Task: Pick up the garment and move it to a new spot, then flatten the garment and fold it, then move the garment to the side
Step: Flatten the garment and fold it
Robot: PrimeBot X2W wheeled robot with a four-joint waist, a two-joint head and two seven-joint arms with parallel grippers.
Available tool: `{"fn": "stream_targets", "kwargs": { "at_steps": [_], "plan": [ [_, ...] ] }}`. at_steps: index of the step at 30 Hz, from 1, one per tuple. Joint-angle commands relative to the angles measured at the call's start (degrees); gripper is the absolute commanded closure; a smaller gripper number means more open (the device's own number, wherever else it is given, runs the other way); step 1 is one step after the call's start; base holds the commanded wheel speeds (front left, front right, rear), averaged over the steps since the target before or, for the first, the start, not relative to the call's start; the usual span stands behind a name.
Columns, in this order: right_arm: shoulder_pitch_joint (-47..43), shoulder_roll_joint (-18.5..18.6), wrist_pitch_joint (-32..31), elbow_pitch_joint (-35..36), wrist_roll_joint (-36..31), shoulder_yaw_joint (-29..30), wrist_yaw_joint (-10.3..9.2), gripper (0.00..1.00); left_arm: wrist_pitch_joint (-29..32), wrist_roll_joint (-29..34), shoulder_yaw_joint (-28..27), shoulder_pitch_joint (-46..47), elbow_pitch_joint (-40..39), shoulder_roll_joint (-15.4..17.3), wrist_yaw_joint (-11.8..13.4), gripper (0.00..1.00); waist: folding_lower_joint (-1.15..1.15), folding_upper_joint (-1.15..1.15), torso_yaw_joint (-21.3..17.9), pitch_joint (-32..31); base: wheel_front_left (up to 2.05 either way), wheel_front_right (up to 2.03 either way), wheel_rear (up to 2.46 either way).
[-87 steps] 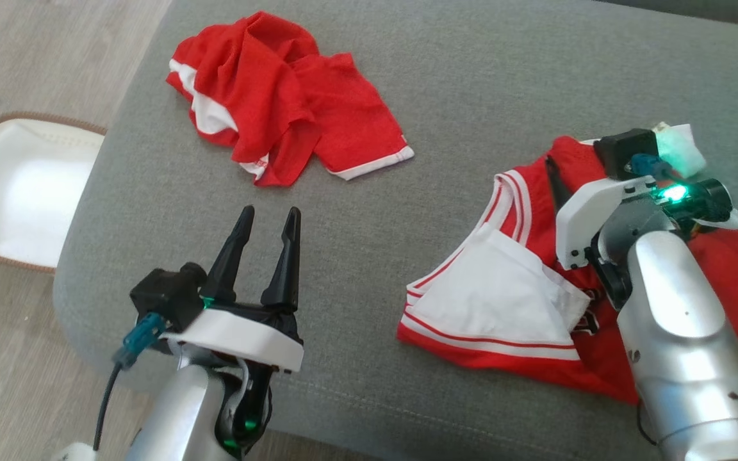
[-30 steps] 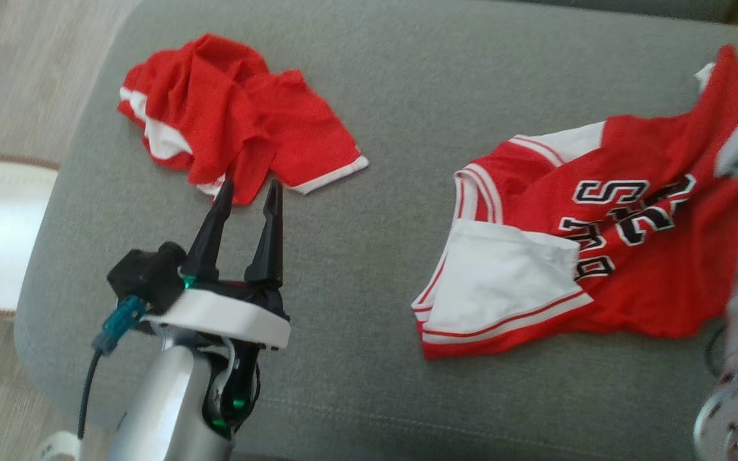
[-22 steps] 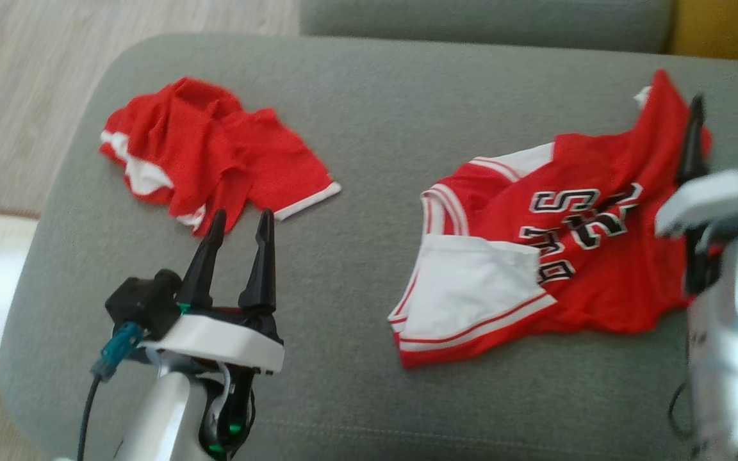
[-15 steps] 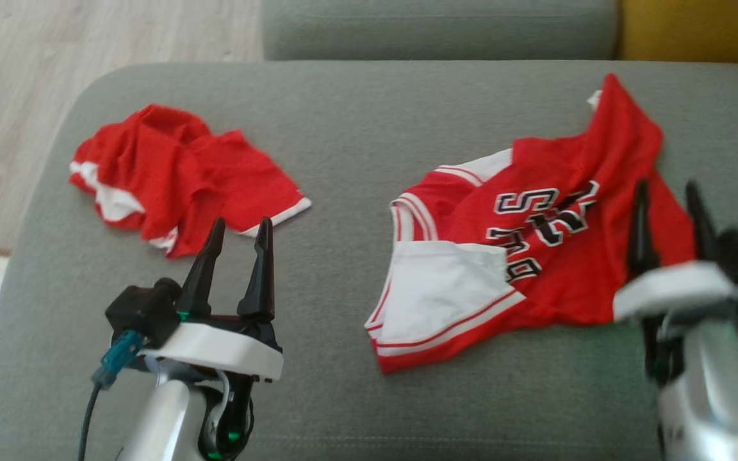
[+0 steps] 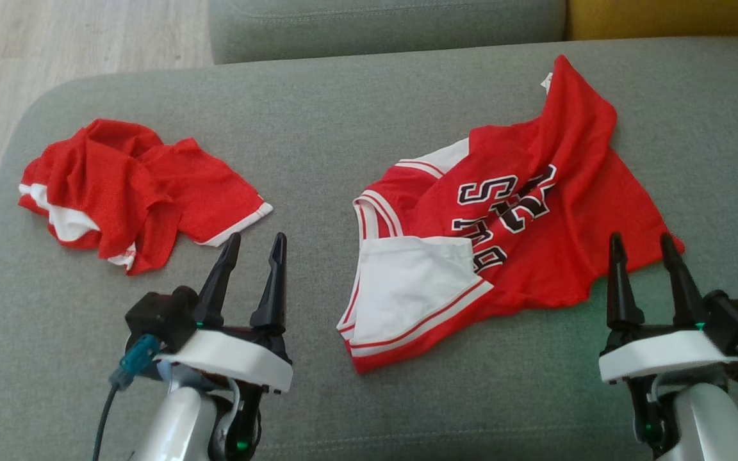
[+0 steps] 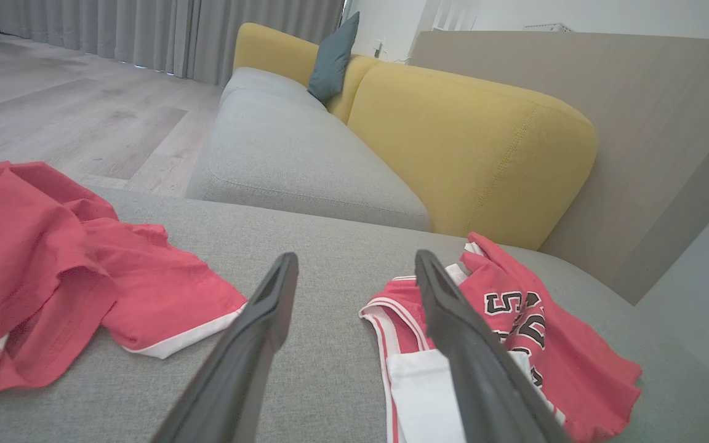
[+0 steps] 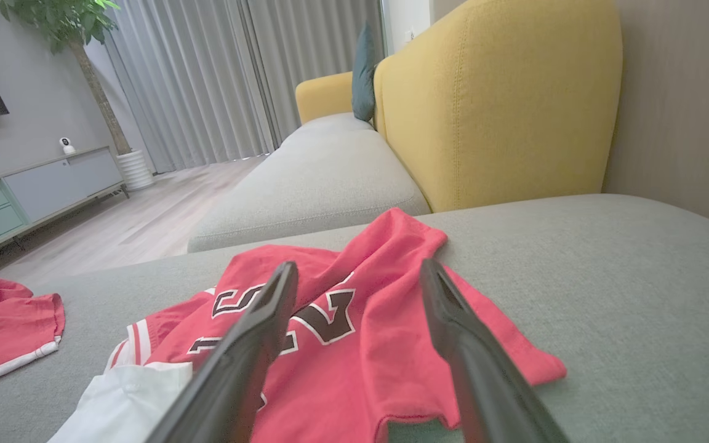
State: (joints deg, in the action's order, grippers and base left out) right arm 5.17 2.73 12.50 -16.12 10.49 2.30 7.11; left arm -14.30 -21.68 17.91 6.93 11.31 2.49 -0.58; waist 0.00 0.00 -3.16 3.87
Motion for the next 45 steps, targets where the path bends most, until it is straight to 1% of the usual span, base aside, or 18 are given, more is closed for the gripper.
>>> {"fn": "stream_targets", "kwargs": {
  "at_steps": [1,6,10,12,14,17,23,31,37,45],
  "plan": [
    [0.93,0.15,0.0,2.72,0.07,-1.43,0.37,0.0,-0.7,0.3,-1.76,1.8,-1.64,0.39,-0.21,0.0,0.0,0.0,-0.16,0.3,0.0,0.0,0.0],
    [0.33,0.15,0.55,5.74,0.4,-1.3,0.37,0.0,-0.7,0.63,-1.77,2.62,-1.41,0.39,-0.56,0.0,0.0,0.0,-0.23,1.73,0.0,0.0,0.0],
    [0.49,0.15,0.98,7.54,0.01,1.77,0.37,0.0,-0.7,1.94,-0.96,4.52,0.32,0.39,-1.48,0.0,0.0,0.0,-0.72,3.84,0.0,0.0,0.0],
    [0.97,0.15,0.96,7.97,-0.13,2.65,0.37,0.0,-0.7,3.55,0.19,6.12,1.89,0.58,-2.15,0.0,0.0,0.0,-1.12,4.93,0.0,0.0,0.0],
    [1.35,0.15,0.9,8.3,-0.33,3.2,0.37,0.0,-0.49,3.9,0.75,7.97,4.27,0.57,-2.5,0.0,0.0,0.0,-1.38,5.81,0.0,0.0,0.0],
    [1.72,0.15,0.62,8.48,-0.35,3.84,0.37,0.0,1.19,6.33,3.32,12.04,8.79,1.23,-3.29,0.0,0.0,0.0,-1.76,7.15,0.0,0.0,0.0],
    [2.42,0.15,0.71,8.3,0.08,2.89,0.37,0.0,4.54,10.02,8.14,18.82,17.03,1.46,-4.57,0.0,0.0,0.0,-2.91,9.04,0.0,0.0,0.0],
    [3.28,0.15,0.97,7.66,0.62,1.98,0.37,0.0,4.74,12.45,13.37,25.4,24.21,1.51,-6.04,0.0,0.0,0.0,-4.53,11.07,0.0,0.0,0.0],
    [3.84,0.15,1.19,7.33,0.93,1.85,0.37,0.0,4.69,13.6,15.96,28.97,29.33,1.63,-6.39,0.0,0.0,0.0,-5.59,12.19,0.0,0.0,0.0],
    [4.08,0.15,1.42,6.66,1.19,2.3,0.37,0.0,2.84,12.73,17.42,30.69,33.34,1.38,-6.59,0.0,0.0,0.0,-6.06,12.23,0.0,0.0,0.0]
  ]
}}
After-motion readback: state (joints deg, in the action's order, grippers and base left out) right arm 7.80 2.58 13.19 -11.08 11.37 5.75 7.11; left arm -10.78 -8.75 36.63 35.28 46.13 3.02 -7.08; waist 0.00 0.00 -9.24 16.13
